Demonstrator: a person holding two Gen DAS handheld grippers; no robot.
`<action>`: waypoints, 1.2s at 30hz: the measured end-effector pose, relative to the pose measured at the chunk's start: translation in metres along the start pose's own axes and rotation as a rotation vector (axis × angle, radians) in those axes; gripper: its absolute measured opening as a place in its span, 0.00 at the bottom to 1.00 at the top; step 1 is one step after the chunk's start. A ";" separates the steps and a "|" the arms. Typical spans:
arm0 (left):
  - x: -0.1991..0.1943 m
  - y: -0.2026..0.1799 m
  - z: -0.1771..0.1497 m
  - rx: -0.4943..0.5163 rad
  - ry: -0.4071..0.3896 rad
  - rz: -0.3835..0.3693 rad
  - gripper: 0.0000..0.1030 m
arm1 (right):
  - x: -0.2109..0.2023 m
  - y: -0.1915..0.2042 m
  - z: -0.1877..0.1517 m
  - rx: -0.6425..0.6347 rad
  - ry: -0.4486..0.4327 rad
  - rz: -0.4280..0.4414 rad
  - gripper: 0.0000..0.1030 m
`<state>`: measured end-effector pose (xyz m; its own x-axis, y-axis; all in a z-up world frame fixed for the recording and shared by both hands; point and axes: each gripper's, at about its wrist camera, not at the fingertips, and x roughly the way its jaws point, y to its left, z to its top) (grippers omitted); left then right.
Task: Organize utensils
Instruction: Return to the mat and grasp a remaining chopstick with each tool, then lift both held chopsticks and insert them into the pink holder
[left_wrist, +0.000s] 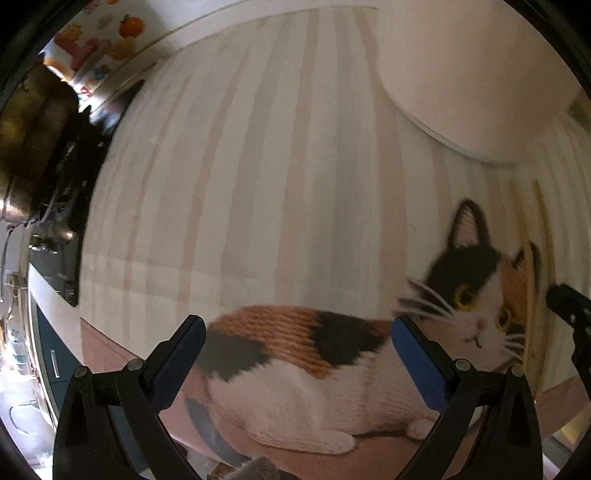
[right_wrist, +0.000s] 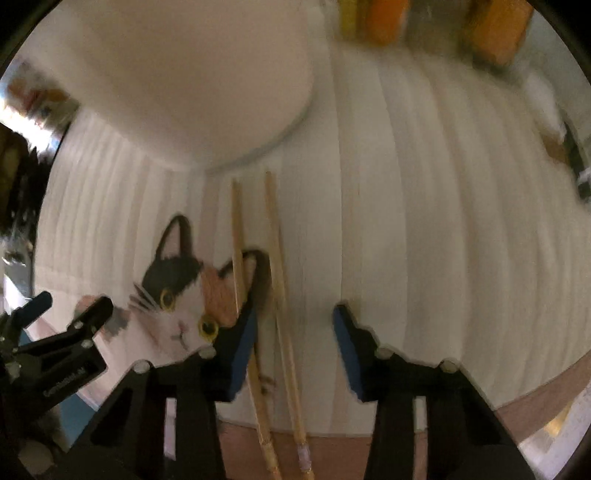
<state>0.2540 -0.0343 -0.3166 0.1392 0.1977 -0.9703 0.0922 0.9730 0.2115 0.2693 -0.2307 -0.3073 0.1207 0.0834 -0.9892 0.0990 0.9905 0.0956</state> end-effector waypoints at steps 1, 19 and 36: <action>-0.001 -0.009 -0.002 0.018 0.000 -0.009 1.00 | 0.002 0.004 -0.002 -0.030 0.005 -0.034 0.07; -0.031 -0.148 0.000 0.182 0.008 -0.227 0.51 | -0.015 -0.143 -0.059 0.267 0.018 -0.098 0.07; -0.019 -0.064 -0.015 0.093 0.041 -0.171 0.04 | -0.008 -0.054 -0.031 0.173 0.042 -0.047 0.07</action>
<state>0.2311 -0.0990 -0.3137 0.0735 0.0375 -0.9966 0.2016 0.9781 0.0516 0.2321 -0.2812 -0.3078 0.0707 0.0453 -0.9965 0.2720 0.9602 0.0630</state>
